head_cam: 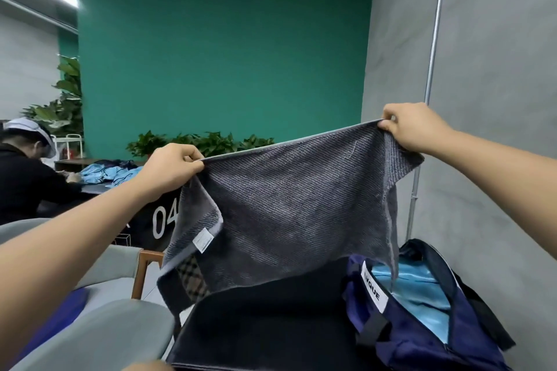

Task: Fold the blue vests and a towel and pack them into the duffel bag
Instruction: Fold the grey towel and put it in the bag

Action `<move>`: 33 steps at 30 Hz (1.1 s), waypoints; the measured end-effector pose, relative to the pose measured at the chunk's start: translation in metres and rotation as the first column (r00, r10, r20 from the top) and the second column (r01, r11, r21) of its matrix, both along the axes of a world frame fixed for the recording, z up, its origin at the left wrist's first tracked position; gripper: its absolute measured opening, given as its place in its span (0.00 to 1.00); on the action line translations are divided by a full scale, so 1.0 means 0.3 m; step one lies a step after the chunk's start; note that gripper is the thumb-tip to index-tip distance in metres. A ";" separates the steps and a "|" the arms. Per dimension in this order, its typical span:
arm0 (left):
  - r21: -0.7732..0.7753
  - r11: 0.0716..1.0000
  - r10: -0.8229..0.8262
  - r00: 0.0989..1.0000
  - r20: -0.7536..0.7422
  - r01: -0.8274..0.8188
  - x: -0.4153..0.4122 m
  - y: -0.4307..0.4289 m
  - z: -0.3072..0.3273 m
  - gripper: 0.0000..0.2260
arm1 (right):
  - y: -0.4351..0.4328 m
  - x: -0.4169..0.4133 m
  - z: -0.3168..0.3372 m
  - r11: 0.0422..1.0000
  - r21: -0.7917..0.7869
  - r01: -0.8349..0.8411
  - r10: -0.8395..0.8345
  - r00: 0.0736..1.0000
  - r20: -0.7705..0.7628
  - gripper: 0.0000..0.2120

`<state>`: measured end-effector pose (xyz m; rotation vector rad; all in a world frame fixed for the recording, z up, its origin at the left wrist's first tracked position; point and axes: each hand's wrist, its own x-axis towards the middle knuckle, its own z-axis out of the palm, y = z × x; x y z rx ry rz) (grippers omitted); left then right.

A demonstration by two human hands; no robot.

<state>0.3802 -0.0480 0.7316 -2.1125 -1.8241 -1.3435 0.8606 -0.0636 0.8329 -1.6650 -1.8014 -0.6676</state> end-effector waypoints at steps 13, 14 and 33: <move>-0.115 0.993 0.018 0.995 -0.103 -0.030 -0.102 0.186 -0.125 0.06 | 0.404 0.011 -0.197 0.985 -0.159 0.068 -0.066 0.998 0.018 0.06; -0.106 0.994 0.017 0.995 -0.100 -0.028 -0.112 0.208 -0.135 0.06 | 0.442 0.008 -0.213 0.983 -0.167 0.072 -0.070 0.997 0.018 0.07; -0.121 0.950 0.291 0.957 0.005 -0.288 -0.548 0.519 -0.214 0.05 | 1.180 -0.548 -0.322 0.974 -0.150 -0.169 0.117 0.945 -0.306 0.06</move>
